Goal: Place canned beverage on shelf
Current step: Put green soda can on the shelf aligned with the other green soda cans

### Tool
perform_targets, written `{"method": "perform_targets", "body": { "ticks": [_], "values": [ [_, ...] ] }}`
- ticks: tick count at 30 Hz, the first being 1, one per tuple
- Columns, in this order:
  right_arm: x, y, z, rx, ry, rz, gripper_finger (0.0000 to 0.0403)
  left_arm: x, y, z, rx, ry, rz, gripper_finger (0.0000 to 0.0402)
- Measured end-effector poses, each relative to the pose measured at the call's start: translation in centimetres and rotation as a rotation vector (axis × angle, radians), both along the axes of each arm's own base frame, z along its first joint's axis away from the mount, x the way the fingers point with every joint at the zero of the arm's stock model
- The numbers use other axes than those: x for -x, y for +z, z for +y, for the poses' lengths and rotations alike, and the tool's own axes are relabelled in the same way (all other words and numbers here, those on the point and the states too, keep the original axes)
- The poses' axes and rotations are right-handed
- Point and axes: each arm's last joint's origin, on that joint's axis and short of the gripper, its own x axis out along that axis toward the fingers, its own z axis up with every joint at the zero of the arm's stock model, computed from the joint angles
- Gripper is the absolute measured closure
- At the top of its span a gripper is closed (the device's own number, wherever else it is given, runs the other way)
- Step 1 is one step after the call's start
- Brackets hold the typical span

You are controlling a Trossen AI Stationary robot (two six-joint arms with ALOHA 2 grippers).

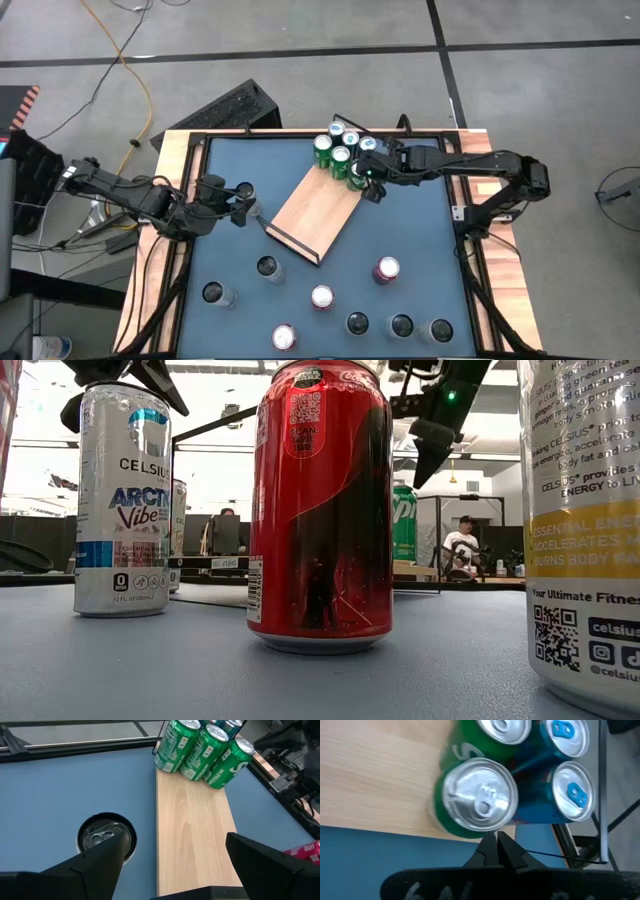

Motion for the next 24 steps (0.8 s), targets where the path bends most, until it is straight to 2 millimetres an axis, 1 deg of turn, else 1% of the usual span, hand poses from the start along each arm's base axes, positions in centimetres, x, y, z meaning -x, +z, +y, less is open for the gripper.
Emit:
{"method": "perform_targets", "body": {
  "ticks": [2,4,7,9,11,17,21,24],
  "values": [
    [-0.1,0.0,0.4,-0.011,-0.006,-0.016,0.0403,0.0,0.0,0.0,0.001,0.001,0.0,0.0072],
    [-0.2,0.5,1.0,-0.041,0.023,-0.042,0.0403,0.0,0.0,0.0,0.0,0.001,0.002,0.0072],
    [-0.8,1.6,2.3,-0.09,0.146,-0.122,0.0403,0.0,0.0,0.0,-0.001,0.002,0.004,0.0072],
    [-1.3,1.8,3.0,-0.108,0.219,-0.152,0.0403,0.0,0.0,0.0,-0.005,0.005,0.005,0.0072],
    [-2.0,1.4,3.3,-0.108,0.263,-0.162,0.0403,0.1,0.0,0.0,-0.008,0.01,0.003,0.0072],
    [-3.9,-0.1,2.7,-0.074,0.288,-0.149,0.0403,0.1,0.0,0.0,-0.01,0.011,0.003,0.0072],
    [-4.4,-1.1,2.3,-0.075,0.287,-0.11,0.0403,0.1,0.0,0.1,-0.011,0.012,0.004,0.0072],
    [-4.3,-1.5,2.2,-0.07,0.274,-0.068,0.0403,0.1,0.0,0.1,-0.011,0.012,0.004,0.0072]
  ]
}}
